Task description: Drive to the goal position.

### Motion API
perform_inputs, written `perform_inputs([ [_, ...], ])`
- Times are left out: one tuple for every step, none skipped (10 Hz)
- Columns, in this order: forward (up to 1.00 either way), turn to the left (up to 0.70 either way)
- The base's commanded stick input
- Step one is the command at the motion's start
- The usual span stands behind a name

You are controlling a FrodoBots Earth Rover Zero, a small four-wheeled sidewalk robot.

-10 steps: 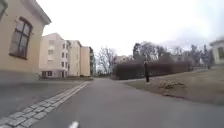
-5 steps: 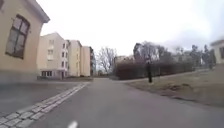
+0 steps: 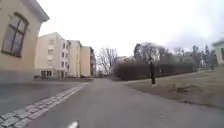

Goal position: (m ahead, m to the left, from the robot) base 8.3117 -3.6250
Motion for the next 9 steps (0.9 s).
perform_inputs([
  [0.0,0.0],
  [0.0,0.0],
  [0.0,0.0],
  [0.0,0.0],
  [0.0,0.0],
  [0.25,0.0],
  [0.7,0.0],
  [0.7,0.0],
  [0.7,0.0],
])
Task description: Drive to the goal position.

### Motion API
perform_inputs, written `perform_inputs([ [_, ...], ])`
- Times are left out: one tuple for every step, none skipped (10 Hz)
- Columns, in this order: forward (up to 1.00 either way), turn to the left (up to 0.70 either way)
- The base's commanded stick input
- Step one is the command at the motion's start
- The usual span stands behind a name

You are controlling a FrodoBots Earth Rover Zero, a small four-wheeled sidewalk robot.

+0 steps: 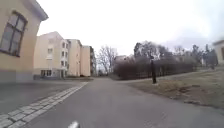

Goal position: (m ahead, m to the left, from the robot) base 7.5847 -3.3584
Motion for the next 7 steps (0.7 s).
perform_inputs([
  [0.7,0.0],
  [0.7,0.0],
  [0.7,0.0],
  [0.7,0.0],
  [0.7,0.0],
  [0.7,0.0],
  [0.7,0.0],
])
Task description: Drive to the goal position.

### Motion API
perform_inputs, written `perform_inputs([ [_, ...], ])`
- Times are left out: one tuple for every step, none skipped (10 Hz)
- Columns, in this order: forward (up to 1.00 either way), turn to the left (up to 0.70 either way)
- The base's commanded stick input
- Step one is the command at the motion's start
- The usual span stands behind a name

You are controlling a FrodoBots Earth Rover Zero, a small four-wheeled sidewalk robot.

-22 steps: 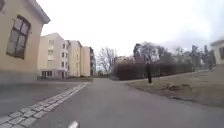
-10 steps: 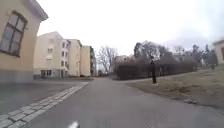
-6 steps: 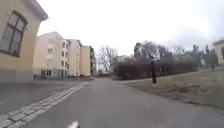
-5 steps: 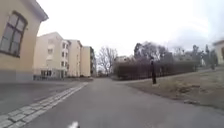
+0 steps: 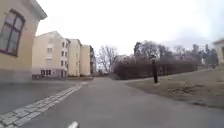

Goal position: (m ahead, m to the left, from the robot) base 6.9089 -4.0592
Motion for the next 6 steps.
perform_inputs([
  [0.7,0.0],
  [0.7,0.0],
  [0.7,0.0],
  [0.7,0.0],
  [0.7,0.0],
  [0.7,0.0],
])
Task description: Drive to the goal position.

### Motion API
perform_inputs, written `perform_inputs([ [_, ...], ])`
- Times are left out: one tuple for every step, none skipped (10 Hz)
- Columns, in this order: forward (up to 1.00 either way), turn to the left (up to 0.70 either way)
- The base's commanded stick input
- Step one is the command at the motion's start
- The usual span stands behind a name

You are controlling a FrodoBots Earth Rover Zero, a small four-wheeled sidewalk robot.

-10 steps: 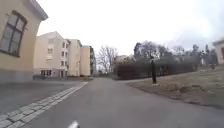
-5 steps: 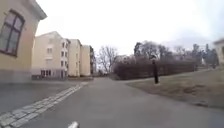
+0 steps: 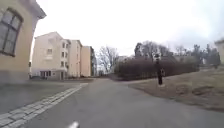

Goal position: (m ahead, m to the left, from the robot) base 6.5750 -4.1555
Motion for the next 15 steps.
perform_inputs([
  [0.7,0.0],
  [0.7,0.0],
  [0.7,0.0],
  [0.7,0.0],
  [0.7,0.0],
  [0.7,0.0],
  [0.7,0.0],
  [0.7,0.0],
  [0.7,0.0],
  [0.7,0.0],
  [0.7,0.0],
  [0.7,0.0],
  [0.7,0.0],
  [0.7,0.0],
  [0.7,0.0],
])
